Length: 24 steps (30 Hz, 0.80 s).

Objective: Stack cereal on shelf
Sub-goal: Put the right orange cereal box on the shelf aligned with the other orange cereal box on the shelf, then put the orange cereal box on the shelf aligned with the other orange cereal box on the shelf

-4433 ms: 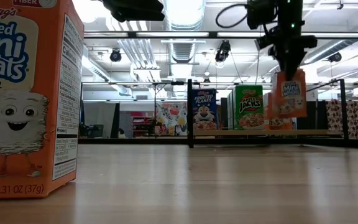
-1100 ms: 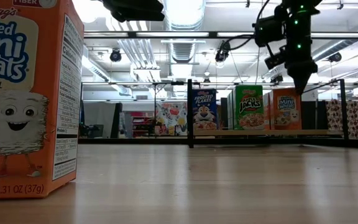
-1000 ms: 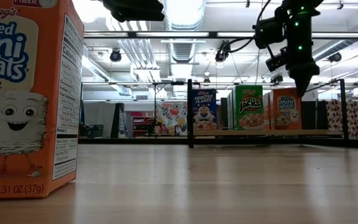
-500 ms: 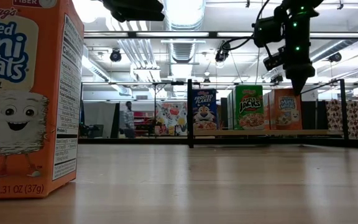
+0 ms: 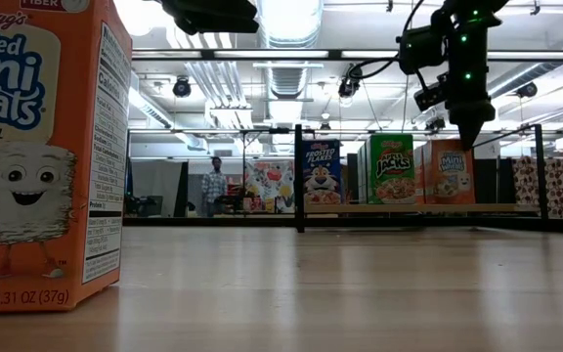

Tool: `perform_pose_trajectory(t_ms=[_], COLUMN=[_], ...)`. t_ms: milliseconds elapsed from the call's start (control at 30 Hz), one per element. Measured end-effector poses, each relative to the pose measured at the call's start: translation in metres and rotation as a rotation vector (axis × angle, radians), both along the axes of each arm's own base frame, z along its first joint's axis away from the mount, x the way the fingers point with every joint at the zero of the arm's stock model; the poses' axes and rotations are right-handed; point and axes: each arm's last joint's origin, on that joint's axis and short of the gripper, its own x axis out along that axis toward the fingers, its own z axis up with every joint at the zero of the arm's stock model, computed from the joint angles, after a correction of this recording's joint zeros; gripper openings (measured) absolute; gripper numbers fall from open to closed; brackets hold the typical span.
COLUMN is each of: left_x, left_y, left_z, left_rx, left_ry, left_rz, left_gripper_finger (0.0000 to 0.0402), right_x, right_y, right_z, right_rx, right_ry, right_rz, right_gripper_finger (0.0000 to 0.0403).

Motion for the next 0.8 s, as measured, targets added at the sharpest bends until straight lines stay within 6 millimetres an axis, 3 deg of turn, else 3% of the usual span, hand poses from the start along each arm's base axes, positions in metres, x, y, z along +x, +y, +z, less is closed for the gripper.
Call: perform_pose_trajectory(t_ms=[400,600,800], left_x=[0.0,0.0,0.0], left_y=[0.0,0.0,0.0], left_z=[0.0,-0.001,-0.001], left_rx=[0.001,0.002,-0.011], left_ry=[0.005,0.007,0.005], left_rz=[0.0,0.0,0.005], left_gripper_finger=[0.0233,0.0233,0.0233], right_x=[-0.007,-0.006,0.0], right_y=[0.009,0.032,0.066], right_z=[0.006,0.023,0.043], right_rx=[0.021,0.095,0.021], right_ry=[-0.033,-0.303,-0.663], right_rz=[-0.054,-0.034,0.153], right_gripper_finger=[0.0013,0.001,0.0009])
